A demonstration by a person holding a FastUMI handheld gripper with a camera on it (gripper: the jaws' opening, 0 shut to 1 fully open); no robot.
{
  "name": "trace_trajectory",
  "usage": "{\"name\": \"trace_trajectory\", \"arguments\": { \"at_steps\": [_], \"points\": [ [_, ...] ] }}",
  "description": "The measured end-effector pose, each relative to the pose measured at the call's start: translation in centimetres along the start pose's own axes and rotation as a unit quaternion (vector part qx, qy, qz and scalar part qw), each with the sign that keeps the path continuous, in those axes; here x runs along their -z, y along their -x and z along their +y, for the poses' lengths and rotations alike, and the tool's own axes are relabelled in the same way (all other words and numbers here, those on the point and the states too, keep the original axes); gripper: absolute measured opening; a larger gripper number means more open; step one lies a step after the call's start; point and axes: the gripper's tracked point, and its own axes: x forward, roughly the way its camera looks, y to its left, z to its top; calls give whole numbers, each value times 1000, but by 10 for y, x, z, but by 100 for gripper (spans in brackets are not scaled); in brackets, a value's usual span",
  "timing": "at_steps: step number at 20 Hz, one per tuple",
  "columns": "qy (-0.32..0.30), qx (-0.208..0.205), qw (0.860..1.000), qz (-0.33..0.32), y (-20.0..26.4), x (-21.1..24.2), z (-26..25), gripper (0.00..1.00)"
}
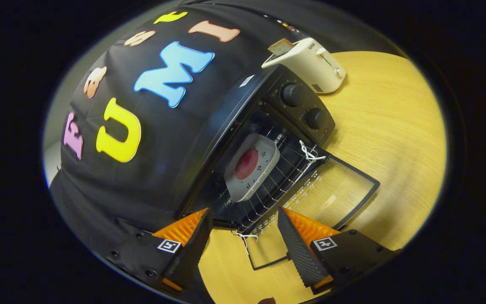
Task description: Open the toaster oven, put the food inside, and close the toaster oven door.
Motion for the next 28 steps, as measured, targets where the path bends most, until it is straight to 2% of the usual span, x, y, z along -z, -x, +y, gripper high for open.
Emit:
{"name": "trace_trajectory", "arguments": {
  "at_steps": [3,8,12,16,24,28],
  "points": [
    [67,15,997,19,18,17,-17,97],
    [166,30,984,50,32,36,-41,98],
    [233,49,969,72,35,48,-61,98],
    [298,69,946,106,30,67,-83,98],
    [343,131,919,142,12,85,-119,98],
    [351,143,917,124,0,80,-112,98]
  ]
}}
